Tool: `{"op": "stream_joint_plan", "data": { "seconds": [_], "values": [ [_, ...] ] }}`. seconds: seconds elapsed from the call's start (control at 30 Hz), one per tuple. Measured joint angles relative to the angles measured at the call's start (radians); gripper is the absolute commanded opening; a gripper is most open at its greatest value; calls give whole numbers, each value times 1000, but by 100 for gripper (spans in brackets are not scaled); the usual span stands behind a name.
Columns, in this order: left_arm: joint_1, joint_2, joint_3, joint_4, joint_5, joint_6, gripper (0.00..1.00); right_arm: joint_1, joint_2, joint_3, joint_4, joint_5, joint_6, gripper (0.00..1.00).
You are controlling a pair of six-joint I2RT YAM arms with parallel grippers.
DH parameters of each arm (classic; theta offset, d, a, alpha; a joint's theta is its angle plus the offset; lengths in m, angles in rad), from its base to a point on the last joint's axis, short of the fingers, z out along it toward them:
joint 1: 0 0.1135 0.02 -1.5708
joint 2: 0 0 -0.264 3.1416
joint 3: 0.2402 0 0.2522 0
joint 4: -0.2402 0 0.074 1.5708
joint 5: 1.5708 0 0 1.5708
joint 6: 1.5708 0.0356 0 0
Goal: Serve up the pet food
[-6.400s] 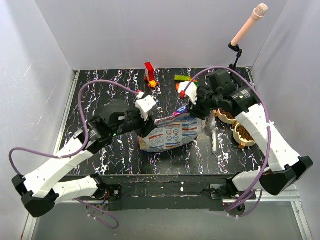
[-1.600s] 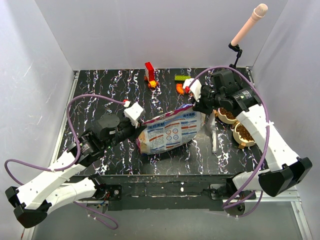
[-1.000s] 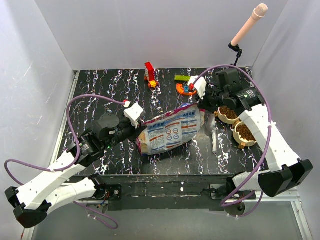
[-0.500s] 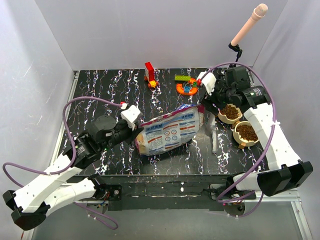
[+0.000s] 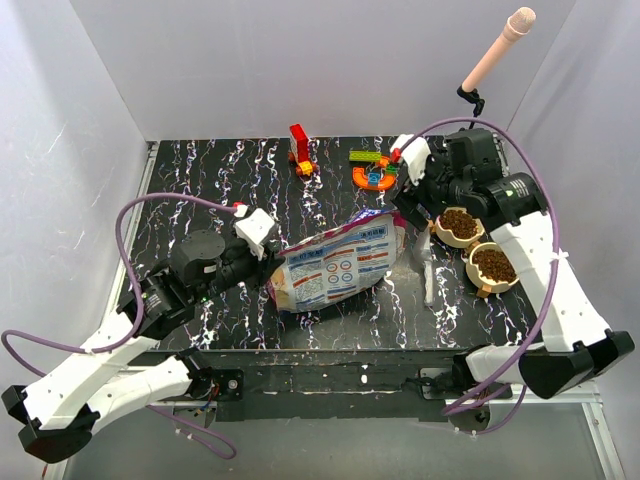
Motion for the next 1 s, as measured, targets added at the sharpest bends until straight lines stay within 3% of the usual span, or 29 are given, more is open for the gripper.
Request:
{"op": "stream_joint_plan", "data": {
  "seconds": [0.27, 0.4, 0.47, 0.67, 0.8, 1.0],
  "values": [
    [0, 6, 35, -26, 3, -15, 57, 52, -101, -24, -26, -56, 123, 90],
    [0, 29, 86, -55, 30, -35, 79, 92, -113, -18, -32, -58, 195, 90],
    [0, 44, 135, -79, 49, -51, 84, 95, -105, 8, -46, -41, 254, 91],
    [0, 152, 452, -124, 15, -83, 88, 101, -103, 132, -41, 129, 530, 91],
    [0, 238, 649, -36, -140, -84, 91, 99, -105, 275, -58, 290, 709, 92],
    [1, 336, 769, 158, -369, -44, 92, 99, -141, 448, -66, 480, 872, 92]
  ]
}}
